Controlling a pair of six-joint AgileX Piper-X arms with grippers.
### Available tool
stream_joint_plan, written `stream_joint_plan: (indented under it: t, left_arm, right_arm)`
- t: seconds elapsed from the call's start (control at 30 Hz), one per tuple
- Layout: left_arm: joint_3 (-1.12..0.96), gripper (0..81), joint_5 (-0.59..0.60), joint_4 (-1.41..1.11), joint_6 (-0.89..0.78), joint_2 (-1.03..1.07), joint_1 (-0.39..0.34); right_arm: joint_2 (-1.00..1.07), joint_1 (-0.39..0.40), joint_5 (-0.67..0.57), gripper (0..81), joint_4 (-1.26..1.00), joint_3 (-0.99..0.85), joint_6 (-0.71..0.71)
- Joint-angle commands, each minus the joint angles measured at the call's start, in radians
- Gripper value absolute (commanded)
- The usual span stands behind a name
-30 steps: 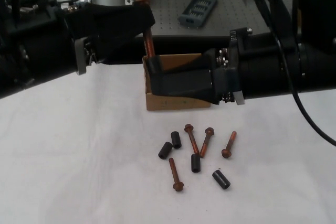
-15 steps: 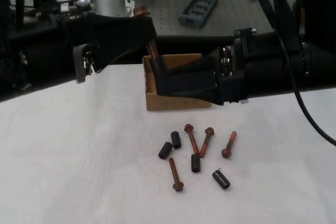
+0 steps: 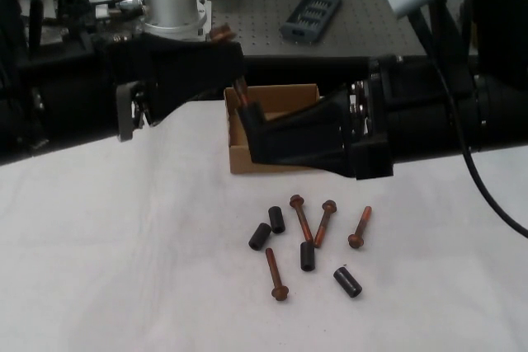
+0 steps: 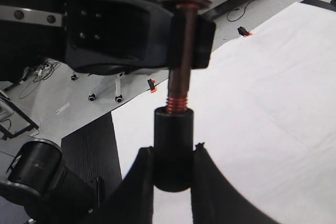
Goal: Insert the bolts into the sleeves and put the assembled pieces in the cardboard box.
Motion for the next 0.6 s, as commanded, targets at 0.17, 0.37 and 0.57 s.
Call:
stream_joint_plan:
  t: [0.17,0.37,0.57]
  left_arm:
    - [0.000,0.6,0.093,0.046,0.054,0.001,0.006]
    - [0.000,0.6,0.135,0.046,0.054,0.001,0.006]
    - [0.000,0.1,0.139,0.042,0.054,0.001,0.006]
  right_arm:
    - [-0.015,-0.008,-0.044,2.9,-0.035,-0.018,-0.024]
    - [-0.015,-0.008,-0.044,2.9,-0.034,-0.018,-0.024]
    - [-0.015,-0.008,-0.044,2.9,-0.033,-0.018,-0.022]
